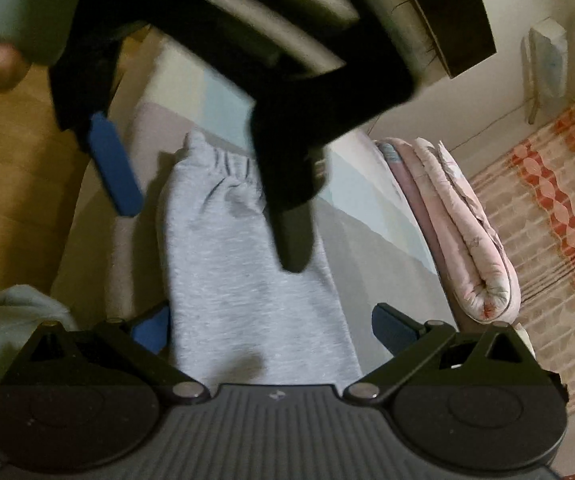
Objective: Fold clothes
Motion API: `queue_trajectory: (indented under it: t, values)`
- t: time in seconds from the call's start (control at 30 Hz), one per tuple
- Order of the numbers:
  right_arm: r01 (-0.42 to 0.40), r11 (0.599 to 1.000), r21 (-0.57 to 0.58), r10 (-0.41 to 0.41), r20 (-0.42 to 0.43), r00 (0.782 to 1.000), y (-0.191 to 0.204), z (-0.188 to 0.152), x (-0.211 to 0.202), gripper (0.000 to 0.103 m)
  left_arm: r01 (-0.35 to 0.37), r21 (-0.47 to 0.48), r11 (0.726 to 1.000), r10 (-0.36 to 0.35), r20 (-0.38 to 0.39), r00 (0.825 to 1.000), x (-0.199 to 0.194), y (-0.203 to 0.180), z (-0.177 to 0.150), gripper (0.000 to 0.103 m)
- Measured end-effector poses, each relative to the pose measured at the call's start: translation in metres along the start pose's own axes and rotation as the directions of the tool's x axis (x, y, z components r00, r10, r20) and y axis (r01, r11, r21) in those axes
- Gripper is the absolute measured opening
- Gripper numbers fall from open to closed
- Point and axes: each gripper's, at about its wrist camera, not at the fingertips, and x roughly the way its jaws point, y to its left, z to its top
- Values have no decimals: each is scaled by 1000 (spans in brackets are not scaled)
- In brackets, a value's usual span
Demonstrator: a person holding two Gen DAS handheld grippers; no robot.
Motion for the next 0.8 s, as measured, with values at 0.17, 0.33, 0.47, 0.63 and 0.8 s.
queue_trajectory:
  t: [0.17, 0.33, 0.47, 0.63, 0.8]
  values:
    - [9, 999, 39, -9, -2, 1000, -11, -1, -2, 103, 58, -23, 998, -58, 3, 998, 16, 5, 4, 98]
    - [-27, 997, 79, 28, -4, 1000, -16, -3, -1, 103, 78, -52, 996, -75, 48, 996, 28, 9, 15, 98]
    - [-103, 989, 110, 103, 8, 995, -13, -2, 5, 103, 104, -44, 994, -101, 66, 993, 25, 5, 18, 98]
    - [1, 997, 78, 0, -12, 1000, -1, 2, 21, 103, 126, 1, 992, -126, 72, 989, 20, -5, 19, 98]
    - [41, 990, 138, -41, -5, 999, -14, 3, 21, 103, 123, -30, 992, -122, 51, 991, 23, 4, 13, 98]
